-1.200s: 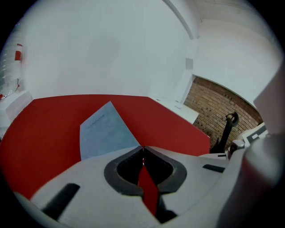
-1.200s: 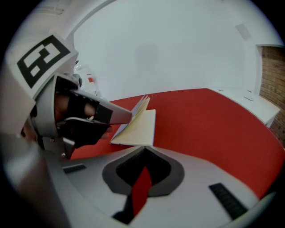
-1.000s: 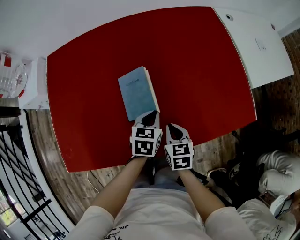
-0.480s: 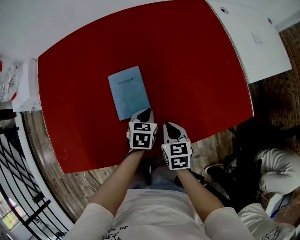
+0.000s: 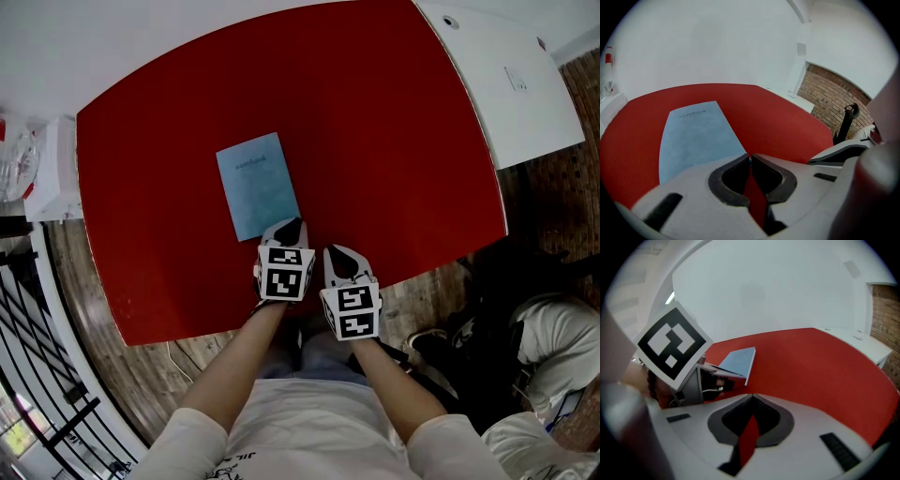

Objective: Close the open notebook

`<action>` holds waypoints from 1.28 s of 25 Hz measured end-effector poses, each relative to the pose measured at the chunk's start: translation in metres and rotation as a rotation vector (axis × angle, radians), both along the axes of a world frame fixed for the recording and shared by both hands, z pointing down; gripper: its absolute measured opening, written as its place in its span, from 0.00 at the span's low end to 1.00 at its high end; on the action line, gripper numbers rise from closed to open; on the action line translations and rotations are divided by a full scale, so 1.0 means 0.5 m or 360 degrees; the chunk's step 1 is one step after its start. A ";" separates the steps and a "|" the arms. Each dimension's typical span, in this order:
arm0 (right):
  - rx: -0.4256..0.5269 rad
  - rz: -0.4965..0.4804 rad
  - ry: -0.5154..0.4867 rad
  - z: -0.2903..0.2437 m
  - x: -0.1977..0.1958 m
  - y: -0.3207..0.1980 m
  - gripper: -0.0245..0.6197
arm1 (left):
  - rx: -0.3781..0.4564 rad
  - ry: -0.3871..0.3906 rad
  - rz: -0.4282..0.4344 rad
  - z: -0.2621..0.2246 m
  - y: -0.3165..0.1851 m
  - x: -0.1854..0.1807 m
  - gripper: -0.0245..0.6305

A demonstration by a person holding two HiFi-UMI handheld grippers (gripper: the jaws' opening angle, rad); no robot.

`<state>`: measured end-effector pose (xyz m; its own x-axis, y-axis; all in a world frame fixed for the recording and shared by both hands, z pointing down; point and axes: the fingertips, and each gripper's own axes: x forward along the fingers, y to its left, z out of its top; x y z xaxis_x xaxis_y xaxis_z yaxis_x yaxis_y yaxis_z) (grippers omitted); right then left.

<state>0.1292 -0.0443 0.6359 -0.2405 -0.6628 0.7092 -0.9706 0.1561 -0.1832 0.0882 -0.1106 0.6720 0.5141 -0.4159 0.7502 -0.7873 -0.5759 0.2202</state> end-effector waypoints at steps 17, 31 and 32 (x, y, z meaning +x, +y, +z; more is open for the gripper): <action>0.0040 0.0021 0.0018 -0.034 0.010 0.005 0.05 | 0.0001 0.0048 -0.0010 -0.036 0.002 -0.012 0.14; 0.0091 -0.0100 -0.0043 -0.150 -0.067 0.055 0.04 | 0.0165 0.0069 -0.0116 -0.219 0.096 -0.135 0.05; 0.0094 -0.0114 -0.0051 -0.161 -0.076 0.058 0.04 | 0.0179 0.0063 -0.0118 -0.234 0.106 -0.148 0.05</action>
<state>0.0913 -0.0154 0.5555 -0.3107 -0.6834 0.6606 -0.9504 0.2361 -0.2027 0.0143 -0.0576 0.5547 0.5072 -0.5340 0.6765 -0.8205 -0.5394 0.1893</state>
